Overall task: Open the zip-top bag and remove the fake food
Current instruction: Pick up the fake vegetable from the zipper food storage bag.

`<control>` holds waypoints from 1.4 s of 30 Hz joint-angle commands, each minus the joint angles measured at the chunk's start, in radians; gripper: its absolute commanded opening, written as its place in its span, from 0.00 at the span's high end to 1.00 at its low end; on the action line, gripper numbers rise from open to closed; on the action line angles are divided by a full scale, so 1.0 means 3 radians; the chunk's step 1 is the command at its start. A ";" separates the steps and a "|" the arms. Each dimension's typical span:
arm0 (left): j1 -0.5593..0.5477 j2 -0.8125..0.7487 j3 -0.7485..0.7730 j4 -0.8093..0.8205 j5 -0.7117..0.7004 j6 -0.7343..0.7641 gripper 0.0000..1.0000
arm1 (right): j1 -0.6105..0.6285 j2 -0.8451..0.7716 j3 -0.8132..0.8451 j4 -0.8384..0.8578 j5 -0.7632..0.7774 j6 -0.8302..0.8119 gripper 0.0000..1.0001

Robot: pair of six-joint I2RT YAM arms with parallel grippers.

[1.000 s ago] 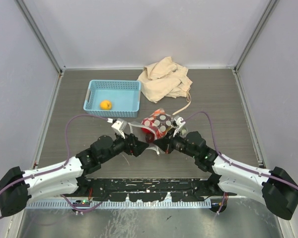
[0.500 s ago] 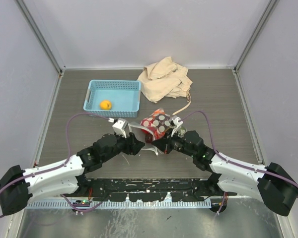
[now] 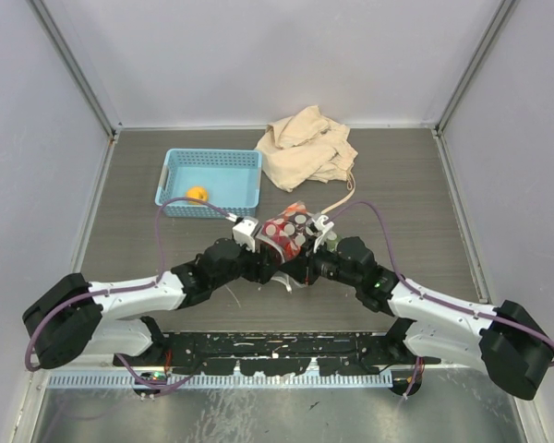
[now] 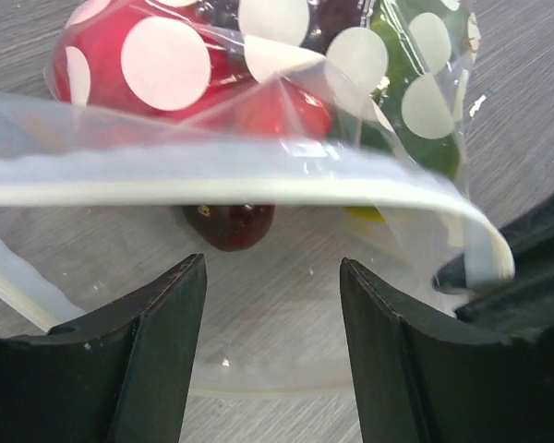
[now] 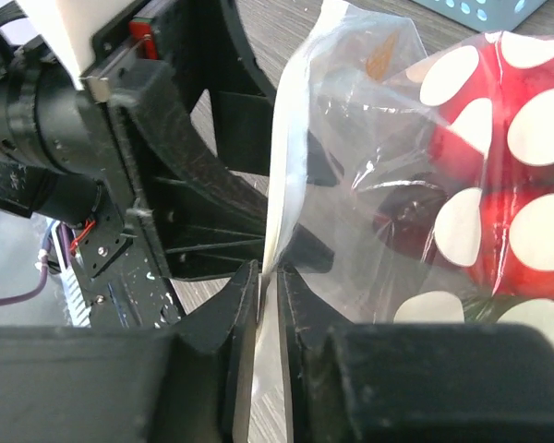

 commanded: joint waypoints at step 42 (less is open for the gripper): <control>0.0383 0.0434 0.0028 0.0491 0.0500 -0.0364 0.35 | -0.0203 0.1415 0.1657 -0.1386 0.0649 -0.0831 0.93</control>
